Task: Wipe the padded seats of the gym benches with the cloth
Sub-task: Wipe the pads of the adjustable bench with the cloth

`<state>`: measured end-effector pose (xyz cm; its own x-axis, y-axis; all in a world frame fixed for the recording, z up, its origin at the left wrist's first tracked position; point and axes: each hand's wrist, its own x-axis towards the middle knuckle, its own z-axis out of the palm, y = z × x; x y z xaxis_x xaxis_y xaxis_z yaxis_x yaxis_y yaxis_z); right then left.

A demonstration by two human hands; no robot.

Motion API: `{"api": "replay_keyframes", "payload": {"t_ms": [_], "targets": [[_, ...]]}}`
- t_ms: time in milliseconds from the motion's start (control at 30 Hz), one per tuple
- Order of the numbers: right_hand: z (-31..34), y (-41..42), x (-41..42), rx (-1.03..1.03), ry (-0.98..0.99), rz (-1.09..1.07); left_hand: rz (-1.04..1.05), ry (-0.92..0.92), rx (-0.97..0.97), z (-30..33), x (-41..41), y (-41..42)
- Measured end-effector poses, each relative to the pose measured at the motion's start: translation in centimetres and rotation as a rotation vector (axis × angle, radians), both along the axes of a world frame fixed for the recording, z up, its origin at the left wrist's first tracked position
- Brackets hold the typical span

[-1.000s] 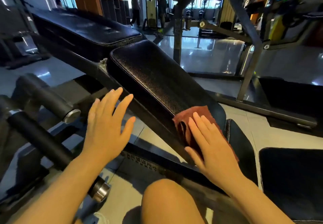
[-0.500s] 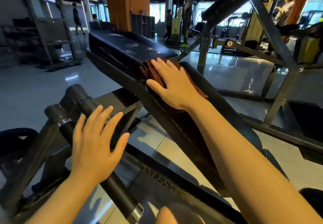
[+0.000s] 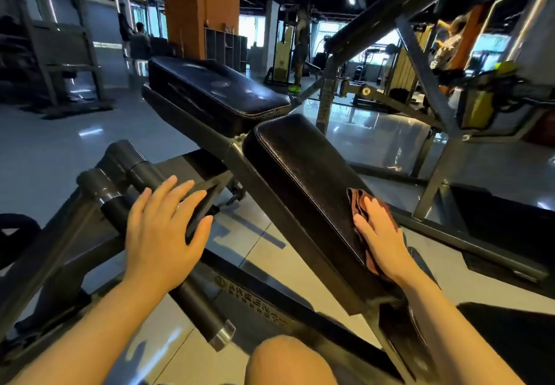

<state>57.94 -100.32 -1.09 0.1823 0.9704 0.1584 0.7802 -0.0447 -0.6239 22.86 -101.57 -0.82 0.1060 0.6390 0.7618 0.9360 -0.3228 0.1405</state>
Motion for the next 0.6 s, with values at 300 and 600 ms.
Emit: {"api": "replay_keyframes", "payload": {"t_ms": [300,600], "targets": [[-1.4,-5.1,-2.3,0.112,0.112,-0.009,0.016,-0.072,-0.003,0.1,0.4,0.0],[5.1,-0.7,-9.8,0.307,0.043,0.239,0.048,-0.162,0.002,-1.0,0.7,-0.7]]}}
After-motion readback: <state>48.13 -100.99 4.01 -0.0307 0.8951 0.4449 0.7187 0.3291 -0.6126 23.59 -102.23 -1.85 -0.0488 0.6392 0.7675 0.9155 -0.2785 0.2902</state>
